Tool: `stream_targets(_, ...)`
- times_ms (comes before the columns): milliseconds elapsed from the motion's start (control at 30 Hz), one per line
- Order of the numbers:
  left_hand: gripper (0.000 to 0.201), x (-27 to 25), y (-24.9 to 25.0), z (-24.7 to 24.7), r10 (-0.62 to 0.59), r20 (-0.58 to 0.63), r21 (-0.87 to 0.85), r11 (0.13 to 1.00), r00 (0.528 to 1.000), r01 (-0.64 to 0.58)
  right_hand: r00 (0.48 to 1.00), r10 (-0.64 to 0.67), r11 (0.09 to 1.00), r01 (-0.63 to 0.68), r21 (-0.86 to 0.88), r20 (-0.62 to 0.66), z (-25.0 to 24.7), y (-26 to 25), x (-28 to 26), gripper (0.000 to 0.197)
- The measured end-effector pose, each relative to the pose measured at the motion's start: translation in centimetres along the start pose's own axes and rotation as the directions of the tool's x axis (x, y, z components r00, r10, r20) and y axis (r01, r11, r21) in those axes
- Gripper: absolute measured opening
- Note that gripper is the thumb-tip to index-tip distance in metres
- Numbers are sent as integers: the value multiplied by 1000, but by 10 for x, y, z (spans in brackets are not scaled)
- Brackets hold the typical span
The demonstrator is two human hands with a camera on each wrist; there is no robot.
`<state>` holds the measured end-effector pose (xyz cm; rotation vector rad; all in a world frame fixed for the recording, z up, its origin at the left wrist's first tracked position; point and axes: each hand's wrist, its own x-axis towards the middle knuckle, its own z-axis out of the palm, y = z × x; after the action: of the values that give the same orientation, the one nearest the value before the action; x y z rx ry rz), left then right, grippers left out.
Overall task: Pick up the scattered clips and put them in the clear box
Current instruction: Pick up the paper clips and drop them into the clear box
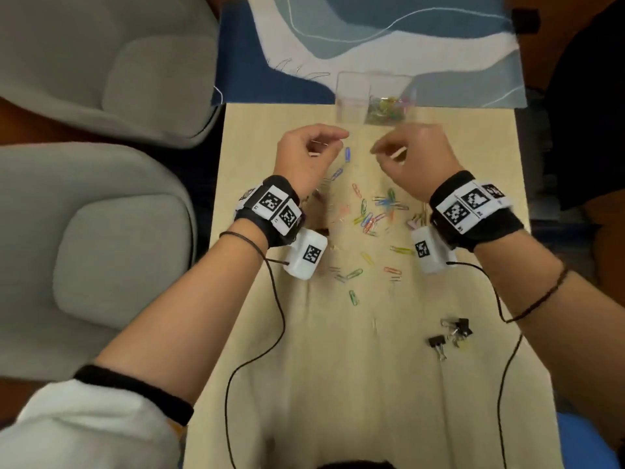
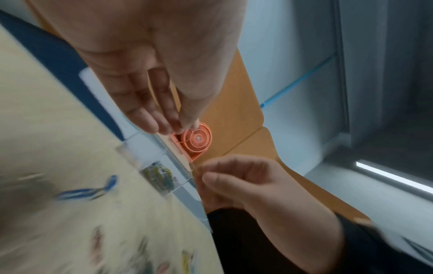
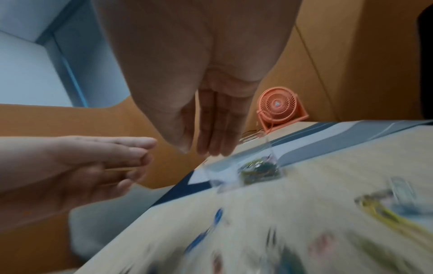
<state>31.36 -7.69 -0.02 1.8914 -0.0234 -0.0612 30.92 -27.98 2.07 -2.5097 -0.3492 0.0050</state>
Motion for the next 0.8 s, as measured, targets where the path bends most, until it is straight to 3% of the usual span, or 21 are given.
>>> stream_targets(133, 11, -71, -11, -35, -47, 35, 28, 999, 998, 46, 958, -75, 991, 42, 124, 275, 38, -63, -98, 6)
stream_targets(300, 15, -185, -42, -74, -83, 185, 206, 978, 979, 44, 750, -209, 971, 85, 223, 628, 104, -126, -231, 27)
stream_targets(433, 30, -265, -88, -83, -115, 271, 411, 911, 956, -7, 605, -330, 944, 229, 238, 725, 152, -150, -304, 38)
stream_targets(533, 43, -298, -108, -78, -140, 227, 461, 887, 964, 20, 549, -411, 905, 342, 253, 728, 177, -153, -339, 30)
stream_targets(600, 46, -309, -112, -74, -127, 153, 470, 882, 980, 41, 597, -450, 888, 378, 262, 664, 185, -149, -351, 19)
stream_targets(700, 50, -310, -112, -66, -78, 75, 484, 874, 994, 32, 734, -443, 896, 385, 221, 515, 183, -135, -341, 16)
stream_targets(800, 55, -297, -110, -54, -50, 50, 523, 852, 997, 17, 901, -276, 961, 270, 67, 335, 164, -104, -307, 17)
